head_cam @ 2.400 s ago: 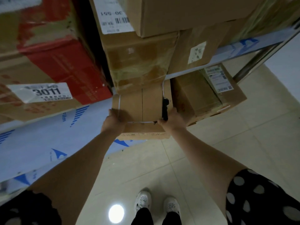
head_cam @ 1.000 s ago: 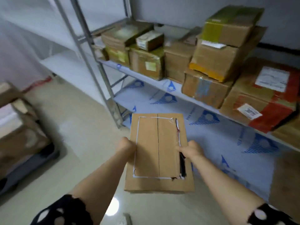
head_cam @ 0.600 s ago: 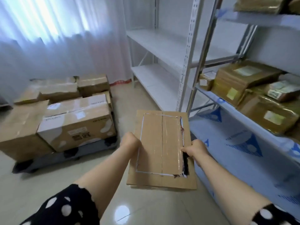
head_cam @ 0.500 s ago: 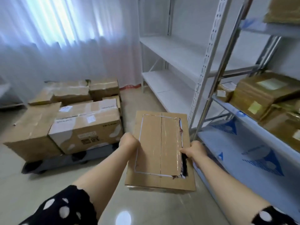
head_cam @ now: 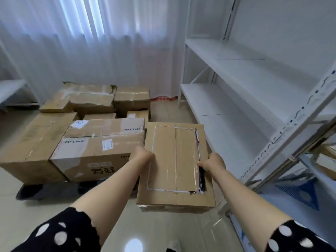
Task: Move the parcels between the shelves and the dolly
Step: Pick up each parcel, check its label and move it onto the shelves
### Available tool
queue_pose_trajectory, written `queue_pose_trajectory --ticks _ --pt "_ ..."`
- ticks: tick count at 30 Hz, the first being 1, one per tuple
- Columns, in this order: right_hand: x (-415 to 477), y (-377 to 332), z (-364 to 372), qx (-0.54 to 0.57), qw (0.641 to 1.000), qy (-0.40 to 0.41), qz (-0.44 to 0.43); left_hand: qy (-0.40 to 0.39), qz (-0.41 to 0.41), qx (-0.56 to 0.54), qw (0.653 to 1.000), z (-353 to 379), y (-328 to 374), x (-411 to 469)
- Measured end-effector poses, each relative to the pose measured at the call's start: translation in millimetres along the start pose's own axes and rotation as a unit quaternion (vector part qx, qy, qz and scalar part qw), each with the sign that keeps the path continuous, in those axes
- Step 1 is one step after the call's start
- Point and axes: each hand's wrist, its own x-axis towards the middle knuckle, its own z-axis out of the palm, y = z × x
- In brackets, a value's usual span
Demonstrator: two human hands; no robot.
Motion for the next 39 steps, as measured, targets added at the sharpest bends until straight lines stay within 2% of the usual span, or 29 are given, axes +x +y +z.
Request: queue_pose_trajectory --ticks 7,13,24,29,39 --pt "158 -75 -16 0.001 0.999 -0.039 -0.013 0.020 -0.020 -0.035 0.999 12 99 132" --pt "283 -140 -23 -0.007 0.999 -0.034 -0.032 0.029 -0.029 -0.003 0.999 12 173 240" --pt "522 -284 -6 -0.006 0.999 -0.027 -0.043 0.052 -0.030 -0.034 0.998 1 297 473" --pt "615 -335 21 0.012 0.998 -0.052 -0.039 0.078 -0.038 -0.028 0.996 -18 335 560" --pt "789 -427 138 0.003 0.980 -0.196 -0.037 0.150 -0.133 -0.058 0.978 -54 340 741"
